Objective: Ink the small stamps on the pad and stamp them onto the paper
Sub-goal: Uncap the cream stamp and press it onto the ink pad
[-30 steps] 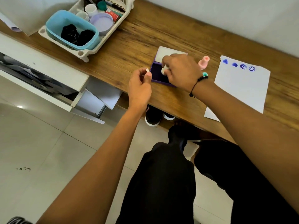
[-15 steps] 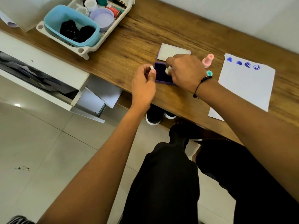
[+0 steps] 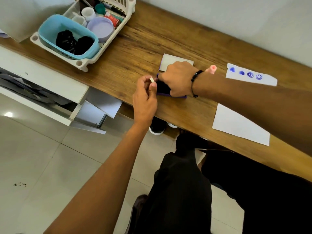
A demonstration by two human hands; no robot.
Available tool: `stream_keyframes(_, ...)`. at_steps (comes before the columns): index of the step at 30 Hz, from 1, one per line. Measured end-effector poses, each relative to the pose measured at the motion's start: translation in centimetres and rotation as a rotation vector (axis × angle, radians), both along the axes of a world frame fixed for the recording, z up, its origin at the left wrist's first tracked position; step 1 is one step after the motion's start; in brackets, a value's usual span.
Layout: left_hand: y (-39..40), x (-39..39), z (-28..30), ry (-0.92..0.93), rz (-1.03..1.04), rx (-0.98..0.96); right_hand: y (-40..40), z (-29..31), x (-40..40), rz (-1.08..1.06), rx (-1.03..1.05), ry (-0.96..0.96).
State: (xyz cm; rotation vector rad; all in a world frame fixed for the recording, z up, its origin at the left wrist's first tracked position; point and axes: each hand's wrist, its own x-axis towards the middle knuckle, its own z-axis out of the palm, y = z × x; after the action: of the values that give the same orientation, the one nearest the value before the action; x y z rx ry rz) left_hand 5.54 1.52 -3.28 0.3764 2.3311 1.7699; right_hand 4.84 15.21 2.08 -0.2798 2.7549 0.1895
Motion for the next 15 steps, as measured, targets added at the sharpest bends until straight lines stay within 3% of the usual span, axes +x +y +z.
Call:
stream_keyframes(11, 0.23, 0.06, -0.84, 0.046, 0.033, -0.018, -0.74, -0.74, -0.31, -0.306, -0.173, 0.048)
stream_keyframes(15, 0.36, 0.27, -0.49, 0.046, 0.029, 0.006, -0.06, -0.34, 0.23, -0.272, -0.207, 0.034)
